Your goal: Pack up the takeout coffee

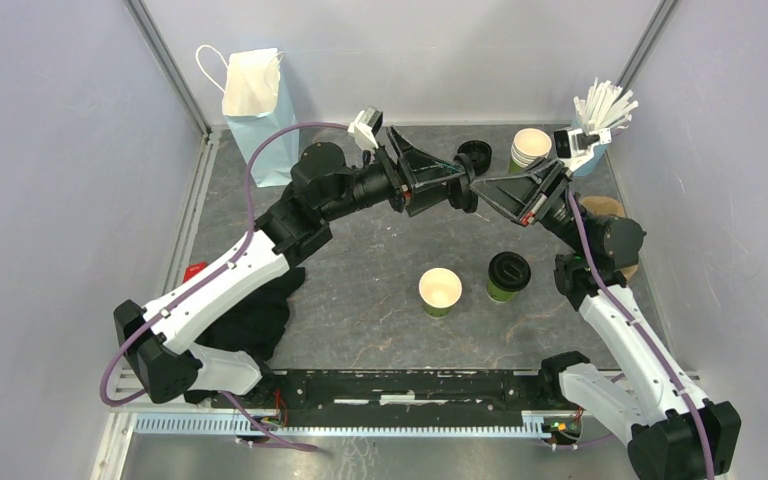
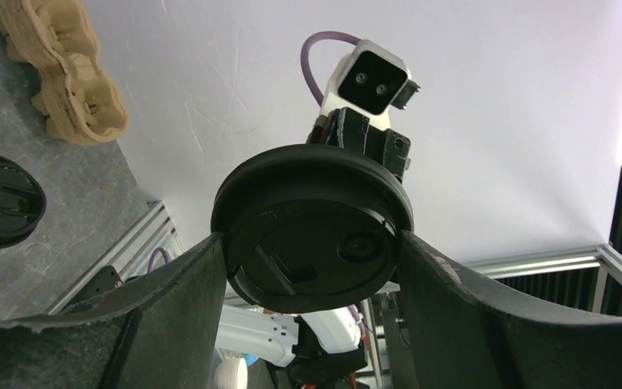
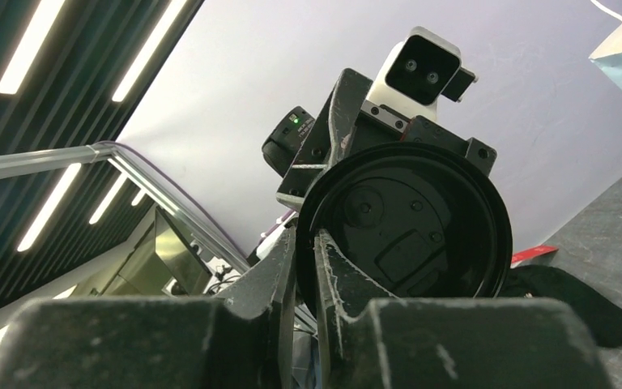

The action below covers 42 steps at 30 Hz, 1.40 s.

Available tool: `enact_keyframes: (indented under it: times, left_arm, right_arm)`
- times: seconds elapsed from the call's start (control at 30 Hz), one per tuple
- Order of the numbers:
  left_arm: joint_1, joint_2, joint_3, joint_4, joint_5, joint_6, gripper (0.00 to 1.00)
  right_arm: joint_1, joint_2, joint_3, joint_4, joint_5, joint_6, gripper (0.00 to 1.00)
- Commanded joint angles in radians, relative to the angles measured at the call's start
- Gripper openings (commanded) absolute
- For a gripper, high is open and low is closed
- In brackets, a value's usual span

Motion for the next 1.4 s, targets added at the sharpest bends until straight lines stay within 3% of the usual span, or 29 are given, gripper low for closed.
enact_keyframes:
  times: [0.0, 0.1, 0.3, 0.4, 0.5, 0.63, 0.77, 1.03, 1.37]
  left_arm:
    - [-0.01, -0.003, 0.054, -0.047, -0.046, 0.027, 0.7]
    - [-0.01, -0.017, 0.053, -0.16, -0.095, 0.074, 0.67]
    - [-0.009, -0.031, 0.067, -0.409, -0.212, 0.228, 0.66]
    - [-0.012, 0.002, 0.11, -0.58, -0.278, 0.349, 0.63]
    - [-0.066, 0.065, 0.167, -0.716, -0.366, 0.453, 0.62]
    - [-0.187, 0.225, 0.315, -0.934, -0.515, 0.584, 0.61]
    - [-0.278, 0.403, 0.471, -1.092, -0.59, 0.656, 0.61]
    - [-0.307, 0.585, 0.609, -1.166, -0.617, 0.691, 0.61]
    - [-0.309, 0.671, 0.68, -1.251, -0.595, 0.752, 0.63]
  right_arm:
    - [0.008, -0.004, -0.005, -0.083, -0.022, -0.063, 0.24]
    - [0.006, -0.018, 0.037, -0.298, -0.06, -0.241, 0.4]
    - [-0.079, -0.037, 0.245, -1.103, -0.027, -0.844, 0.67]
    - [-0.102, -0.002, 0.456, -1.521, 0.155, -1.206, 0.78]
    - [-0.102, -0.001, 0.591, -1.722, 0.383, -1.397, 0.84]
    - [-0.096, -0.062, 0.648, -1.772, 0.539, -1.444, 0.98]
    - [-0.093, -0.094, 0.689, -1.797, 0.631, -1.472, 0.98]
    - [-0.069, -0.127, 0.688, -1.795, 0.675, -1.486, 0.98]
    - [-0.022, -0.128, 0.669, -1.788, 0.704, -1.503, 0.98]
